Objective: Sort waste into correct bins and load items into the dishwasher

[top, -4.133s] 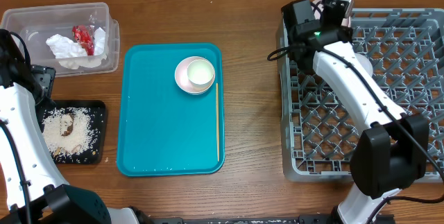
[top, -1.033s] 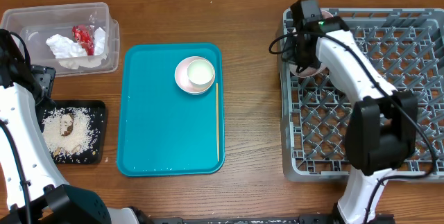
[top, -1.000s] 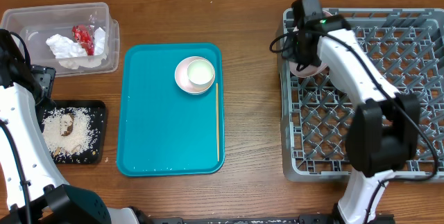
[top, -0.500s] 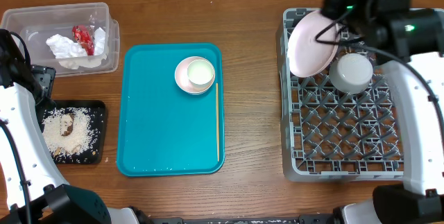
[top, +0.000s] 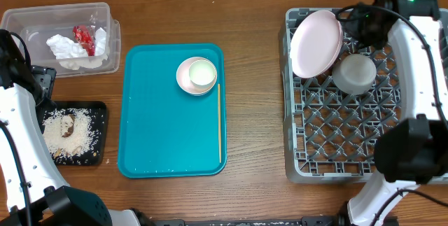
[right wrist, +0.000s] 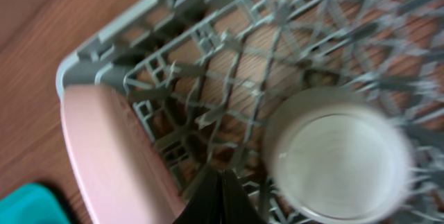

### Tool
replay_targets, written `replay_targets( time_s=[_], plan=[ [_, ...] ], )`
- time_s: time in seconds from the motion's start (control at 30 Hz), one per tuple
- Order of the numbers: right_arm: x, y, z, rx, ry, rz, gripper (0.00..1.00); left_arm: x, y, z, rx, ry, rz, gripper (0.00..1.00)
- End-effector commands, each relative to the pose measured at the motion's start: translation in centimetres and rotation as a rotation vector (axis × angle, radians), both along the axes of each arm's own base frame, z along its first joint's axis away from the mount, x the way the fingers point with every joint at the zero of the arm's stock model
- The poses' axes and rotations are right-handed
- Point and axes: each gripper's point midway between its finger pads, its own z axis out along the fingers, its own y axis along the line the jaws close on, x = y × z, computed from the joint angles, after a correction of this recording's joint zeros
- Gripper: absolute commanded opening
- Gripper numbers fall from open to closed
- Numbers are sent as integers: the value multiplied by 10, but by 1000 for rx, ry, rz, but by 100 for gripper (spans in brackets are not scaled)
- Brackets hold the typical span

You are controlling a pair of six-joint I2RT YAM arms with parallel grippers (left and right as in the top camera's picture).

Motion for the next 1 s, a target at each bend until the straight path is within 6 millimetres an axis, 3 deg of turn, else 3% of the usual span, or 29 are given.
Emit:
replay_targets(
  time_s=[0.0,0.17,0.47,0.57,0.63,0.7,0.73,0.77,0.8,0.83,0.97],
  plan=[
    [2,25,-1,110,-2,64,4,-2,3,1,16,16,-7,100],
    [-1,42,23,171,-65,127,4,-2,3,1,16,16,-7,100],
    [-18,68,116,259,-308,226,4,-2,3,1,16,16,-7,100],
    [-28,90,142,296,-372,294,4,-2,3,1,16,16,-7,100],
    [-36,115,153,320,-397,368,7,-2,3,1,16,16,-7,100],
    [-44,146,157,334,-406,470,16,-2,3,1,16,16,-7,100],
    [-50,165,157,334,-403,530,27,-2,3,1,16,16,-7,100],
    [-57,193,153,316,-395,616,59,-2,3,1,16,16,-7,100],
    [-61,208,147,295,-385,651,76,-2,3,1,16,16,-7,100],
    [-63,221,142,268,-375,672,85,-2,3,1,16,16,-7,100],
    [-62,267,108,101,-336,719,88,-2,3,1,16,16,-7,100]
  ],
)
